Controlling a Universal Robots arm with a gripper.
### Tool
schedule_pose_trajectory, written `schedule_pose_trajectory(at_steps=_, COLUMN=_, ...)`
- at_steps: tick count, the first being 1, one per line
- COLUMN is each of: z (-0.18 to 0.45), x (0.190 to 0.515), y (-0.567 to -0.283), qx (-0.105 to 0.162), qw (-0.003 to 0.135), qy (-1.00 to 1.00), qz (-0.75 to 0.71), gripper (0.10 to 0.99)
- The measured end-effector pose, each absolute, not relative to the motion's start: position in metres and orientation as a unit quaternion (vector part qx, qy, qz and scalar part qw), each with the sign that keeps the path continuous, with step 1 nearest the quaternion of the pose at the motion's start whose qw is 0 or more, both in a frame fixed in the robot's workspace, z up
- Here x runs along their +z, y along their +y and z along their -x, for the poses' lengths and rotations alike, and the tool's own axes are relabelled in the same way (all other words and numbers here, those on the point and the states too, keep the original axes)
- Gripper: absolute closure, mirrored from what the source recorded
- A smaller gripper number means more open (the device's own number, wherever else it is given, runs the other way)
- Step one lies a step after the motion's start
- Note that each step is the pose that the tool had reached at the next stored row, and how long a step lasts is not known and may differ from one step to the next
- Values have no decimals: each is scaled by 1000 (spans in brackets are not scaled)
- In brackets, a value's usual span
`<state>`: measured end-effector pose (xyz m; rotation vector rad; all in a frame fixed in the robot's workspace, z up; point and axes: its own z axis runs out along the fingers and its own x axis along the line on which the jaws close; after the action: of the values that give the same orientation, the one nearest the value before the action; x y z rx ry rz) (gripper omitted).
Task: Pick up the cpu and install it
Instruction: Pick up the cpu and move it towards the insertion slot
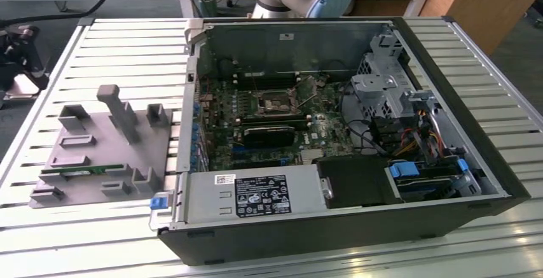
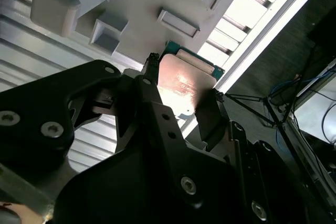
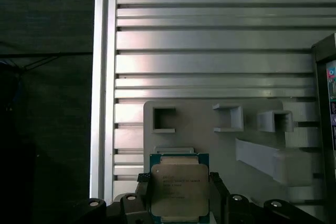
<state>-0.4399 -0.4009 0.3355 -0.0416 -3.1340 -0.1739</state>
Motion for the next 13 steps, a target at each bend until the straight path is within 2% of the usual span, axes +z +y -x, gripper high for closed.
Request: schedule_pose_trajectory(at_steps=13, z=440, x=379, y=-393, qx=-53, qw=1, qy=-998, qz=15, gripper=553)
